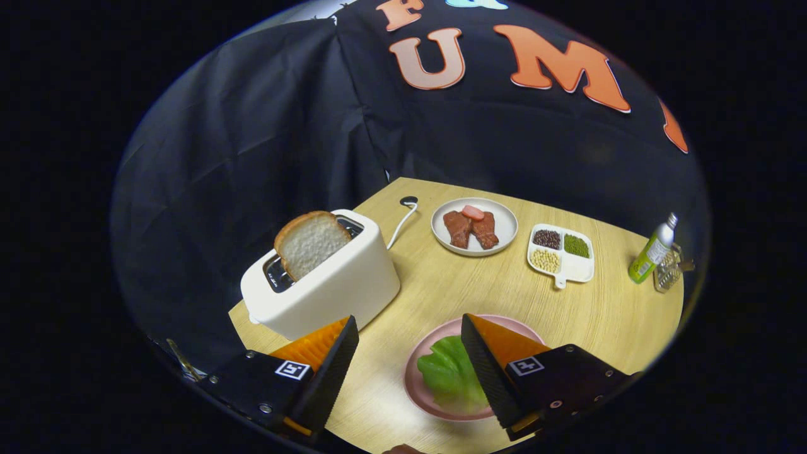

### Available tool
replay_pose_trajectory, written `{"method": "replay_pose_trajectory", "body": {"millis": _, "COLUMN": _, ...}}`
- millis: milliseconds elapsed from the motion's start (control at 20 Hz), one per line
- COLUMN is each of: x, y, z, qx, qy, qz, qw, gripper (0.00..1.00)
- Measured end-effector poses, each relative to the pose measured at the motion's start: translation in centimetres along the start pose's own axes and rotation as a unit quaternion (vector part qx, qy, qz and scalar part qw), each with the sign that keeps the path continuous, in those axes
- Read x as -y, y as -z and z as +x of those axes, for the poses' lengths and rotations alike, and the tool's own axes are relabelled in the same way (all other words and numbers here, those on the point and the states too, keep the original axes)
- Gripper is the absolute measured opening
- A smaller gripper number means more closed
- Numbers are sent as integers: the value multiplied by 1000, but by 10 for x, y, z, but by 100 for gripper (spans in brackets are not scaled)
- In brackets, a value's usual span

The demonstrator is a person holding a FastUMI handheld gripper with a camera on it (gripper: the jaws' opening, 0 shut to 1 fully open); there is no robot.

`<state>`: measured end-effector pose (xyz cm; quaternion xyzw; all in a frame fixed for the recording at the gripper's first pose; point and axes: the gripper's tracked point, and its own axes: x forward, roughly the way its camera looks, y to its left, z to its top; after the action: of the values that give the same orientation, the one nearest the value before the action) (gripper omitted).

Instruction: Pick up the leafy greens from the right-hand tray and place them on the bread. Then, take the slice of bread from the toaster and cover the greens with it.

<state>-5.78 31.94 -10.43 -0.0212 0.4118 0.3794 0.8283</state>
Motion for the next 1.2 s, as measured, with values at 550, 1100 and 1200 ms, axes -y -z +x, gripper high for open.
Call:
{"method": "replay_pose_trajectory", "body": {"millis": 550, "x": -78, "y": -69, "z": 25, "qx": -19, "qy": -59, "qz": 3, "qw": 998, "gripper": 99}}
{"method": "replay_pose_trajectory", "body": {"millis": 1100, "x": -109, "y": -67, "z": 81, "qx": -138, "qy": -59, "qz": 71, "qw": 986, "gripper": 96}}
{"method": "replay_pose_trajectory", "body": {"millis": 1200, "x": -108, "y": -55, "z": 91, "qx": -161, "qy": -57, "qz": 78, "qw": 982, "gripper": 92}}
